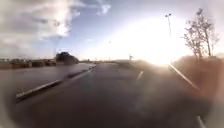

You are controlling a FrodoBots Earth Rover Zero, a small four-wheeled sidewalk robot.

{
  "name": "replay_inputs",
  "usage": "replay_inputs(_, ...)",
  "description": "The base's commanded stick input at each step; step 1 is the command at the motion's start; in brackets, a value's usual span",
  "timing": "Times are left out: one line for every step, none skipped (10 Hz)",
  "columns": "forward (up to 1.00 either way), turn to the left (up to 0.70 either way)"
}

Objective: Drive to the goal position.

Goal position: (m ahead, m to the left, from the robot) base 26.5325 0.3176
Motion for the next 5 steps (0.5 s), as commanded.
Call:
replay_inputs(0.7, 0.0)
replay_inputs(0.7, 0.0)
replay_inputs(0.7, 0.0)
replay_inputs(0.7, 0.0)
replay_inputs(0.7, 0.0)
